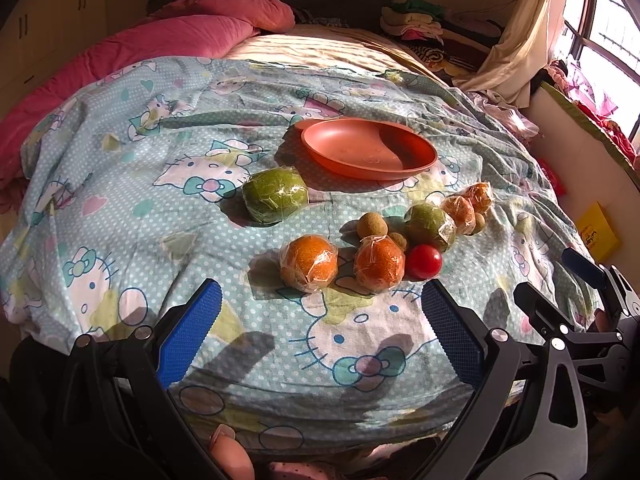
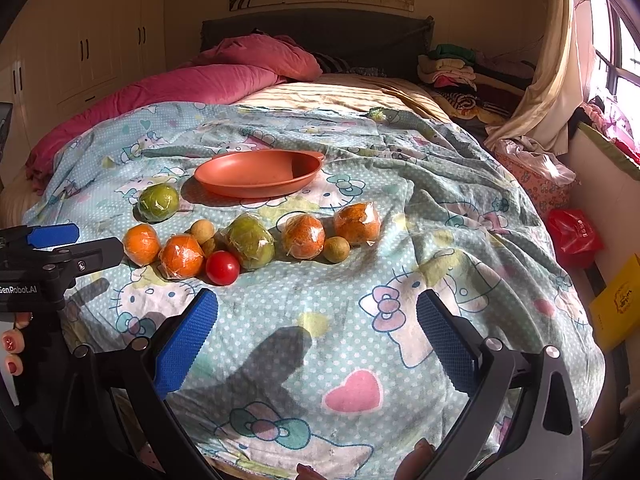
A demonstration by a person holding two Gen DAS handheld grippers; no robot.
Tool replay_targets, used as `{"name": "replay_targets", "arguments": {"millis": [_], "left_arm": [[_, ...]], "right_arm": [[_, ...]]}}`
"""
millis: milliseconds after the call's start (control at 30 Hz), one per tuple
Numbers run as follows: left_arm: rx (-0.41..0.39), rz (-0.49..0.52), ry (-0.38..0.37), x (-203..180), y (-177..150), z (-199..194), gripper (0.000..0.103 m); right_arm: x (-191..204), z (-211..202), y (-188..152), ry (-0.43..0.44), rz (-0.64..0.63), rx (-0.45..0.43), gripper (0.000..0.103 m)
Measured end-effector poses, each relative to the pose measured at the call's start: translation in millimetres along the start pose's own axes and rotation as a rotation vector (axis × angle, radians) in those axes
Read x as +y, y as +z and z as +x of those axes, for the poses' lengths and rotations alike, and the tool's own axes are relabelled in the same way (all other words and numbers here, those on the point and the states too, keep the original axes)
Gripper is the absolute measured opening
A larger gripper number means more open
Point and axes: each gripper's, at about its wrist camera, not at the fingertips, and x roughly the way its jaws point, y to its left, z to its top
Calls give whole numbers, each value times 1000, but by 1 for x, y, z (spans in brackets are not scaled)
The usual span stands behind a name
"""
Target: Organize fruits
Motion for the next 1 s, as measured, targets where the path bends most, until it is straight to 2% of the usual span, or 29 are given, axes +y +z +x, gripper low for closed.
{"name": "replay_targets", "arguments": {"millis": [1000], "left_arm": [[-5,1,-6,0,0,1,94]], "right_arm": [[3,3,-2,4,-9,8,99]]}}
